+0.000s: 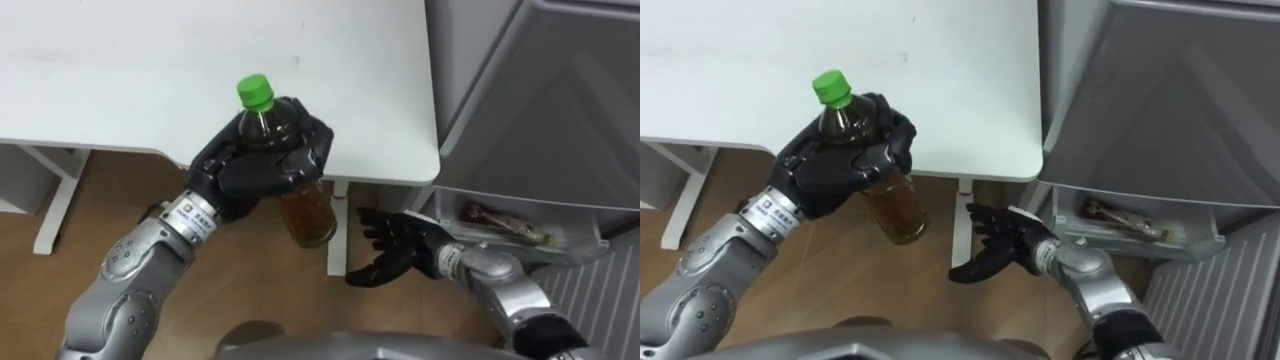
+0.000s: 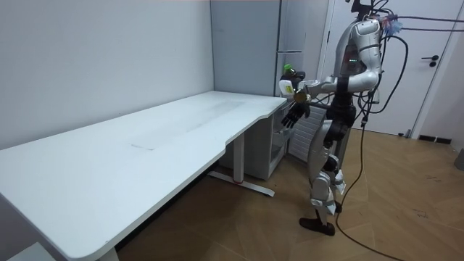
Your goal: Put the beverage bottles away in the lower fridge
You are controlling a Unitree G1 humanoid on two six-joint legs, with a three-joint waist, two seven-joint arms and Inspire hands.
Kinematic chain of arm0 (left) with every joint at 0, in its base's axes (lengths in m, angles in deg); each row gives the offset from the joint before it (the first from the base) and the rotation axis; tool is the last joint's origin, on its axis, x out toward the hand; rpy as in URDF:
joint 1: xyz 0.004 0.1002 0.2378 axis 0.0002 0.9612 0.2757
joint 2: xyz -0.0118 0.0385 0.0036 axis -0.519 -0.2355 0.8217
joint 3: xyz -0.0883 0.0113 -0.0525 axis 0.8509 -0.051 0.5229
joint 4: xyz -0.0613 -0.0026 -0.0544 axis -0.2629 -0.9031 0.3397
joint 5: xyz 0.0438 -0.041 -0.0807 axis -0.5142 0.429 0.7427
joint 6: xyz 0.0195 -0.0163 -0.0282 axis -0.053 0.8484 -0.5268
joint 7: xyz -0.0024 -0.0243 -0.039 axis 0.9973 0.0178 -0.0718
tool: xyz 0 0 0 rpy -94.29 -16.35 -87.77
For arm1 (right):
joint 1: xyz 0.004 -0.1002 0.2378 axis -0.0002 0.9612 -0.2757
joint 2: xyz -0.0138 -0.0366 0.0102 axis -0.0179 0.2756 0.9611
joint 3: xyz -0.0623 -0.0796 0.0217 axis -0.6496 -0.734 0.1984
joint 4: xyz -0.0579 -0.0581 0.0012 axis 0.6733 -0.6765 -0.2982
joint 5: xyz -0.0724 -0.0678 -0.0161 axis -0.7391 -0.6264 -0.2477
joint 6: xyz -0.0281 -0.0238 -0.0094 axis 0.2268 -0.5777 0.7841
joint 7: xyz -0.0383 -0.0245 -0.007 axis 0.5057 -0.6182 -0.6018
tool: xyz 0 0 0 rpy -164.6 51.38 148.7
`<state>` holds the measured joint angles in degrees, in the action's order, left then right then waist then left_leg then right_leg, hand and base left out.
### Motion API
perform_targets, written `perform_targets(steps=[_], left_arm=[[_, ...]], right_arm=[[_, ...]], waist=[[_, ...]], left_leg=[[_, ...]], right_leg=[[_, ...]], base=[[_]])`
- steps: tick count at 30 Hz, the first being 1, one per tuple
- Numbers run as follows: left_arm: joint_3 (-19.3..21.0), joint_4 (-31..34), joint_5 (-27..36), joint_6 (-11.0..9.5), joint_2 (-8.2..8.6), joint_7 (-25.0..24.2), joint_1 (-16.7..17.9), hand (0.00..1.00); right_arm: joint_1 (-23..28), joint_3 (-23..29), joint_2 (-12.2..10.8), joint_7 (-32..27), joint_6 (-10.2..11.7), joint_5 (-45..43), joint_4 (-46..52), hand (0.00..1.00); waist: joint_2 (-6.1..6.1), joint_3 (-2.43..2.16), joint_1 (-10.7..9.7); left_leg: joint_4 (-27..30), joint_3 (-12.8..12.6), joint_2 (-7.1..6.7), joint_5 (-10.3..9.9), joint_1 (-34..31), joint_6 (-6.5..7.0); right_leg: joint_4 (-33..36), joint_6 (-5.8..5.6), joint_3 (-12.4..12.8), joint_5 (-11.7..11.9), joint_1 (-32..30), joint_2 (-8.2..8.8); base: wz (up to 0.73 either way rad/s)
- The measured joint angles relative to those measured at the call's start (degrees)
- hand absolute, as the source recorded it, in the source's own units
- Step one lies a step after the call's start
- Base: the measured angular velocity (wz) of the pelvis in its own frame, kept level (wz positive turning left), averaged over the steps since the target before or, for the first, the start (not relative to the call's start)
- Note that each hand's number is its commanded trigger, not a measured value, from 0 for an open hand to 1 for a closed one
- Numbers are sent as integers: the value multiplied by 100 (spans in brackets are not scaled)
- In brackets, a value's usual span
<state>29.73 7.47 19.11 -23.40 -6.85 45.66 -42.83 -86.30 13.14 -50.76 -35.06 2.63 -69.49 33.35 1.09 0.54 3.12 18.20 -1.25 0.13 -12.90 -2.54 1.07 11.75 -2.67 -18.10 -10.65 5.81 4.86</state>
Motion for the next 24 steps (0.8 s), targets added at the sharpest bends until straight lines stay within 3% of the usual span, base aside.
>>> perform_targets(steps=[5, 7, 14, 16, 24], left_arm=[[-32, -511, -1, 150, -67, -228, 0, 100], [-109, -537, 0, 161, -157, -230, -3, 100], [-386, -590, 2, 160, -283, -273, -6, 100], [-441, -592, -3, 160, -404, -382, -7, 100], [-448, -591, -18, 78, -433, -412, -12, 100]], right_arm=[[361, 41, 262, 660, -186, 51, 867, 0], [466, 41, 405, 947, -221, 225, 1155, 0], [517, 25, 587, 1528, -323, 234, 1645, 0], [534, -62, 657, 1752, -334, 348, 1848, 0], [624, -116, 822, 2498, -341, 915, 2007, 0]], waist=[[83, 44, 9], [96, 37, 5], [101, 35, -14], [112, 28, 22], [143, 20, 52]], left_leg=[[18, -1, 1, -1, -16, 1], [28, -2, 1, -2, -69, 2], [35, -9, 3, -2, -84, 5], [35, -57, 9, -2, -74, 4], [85, -27, 21, -5, -182, 13]], right_leg=[[11, -2, 43, -1, -28, -5], [21, -2, 72, -1, -84, -7], [129, 2, 94, -28, -147, 12], [219, 5, 95, -51, -190, 21], [240, 8, 95, -55, -278, 42]], base=[[-1], [-2], [-1], [-6], [0]])
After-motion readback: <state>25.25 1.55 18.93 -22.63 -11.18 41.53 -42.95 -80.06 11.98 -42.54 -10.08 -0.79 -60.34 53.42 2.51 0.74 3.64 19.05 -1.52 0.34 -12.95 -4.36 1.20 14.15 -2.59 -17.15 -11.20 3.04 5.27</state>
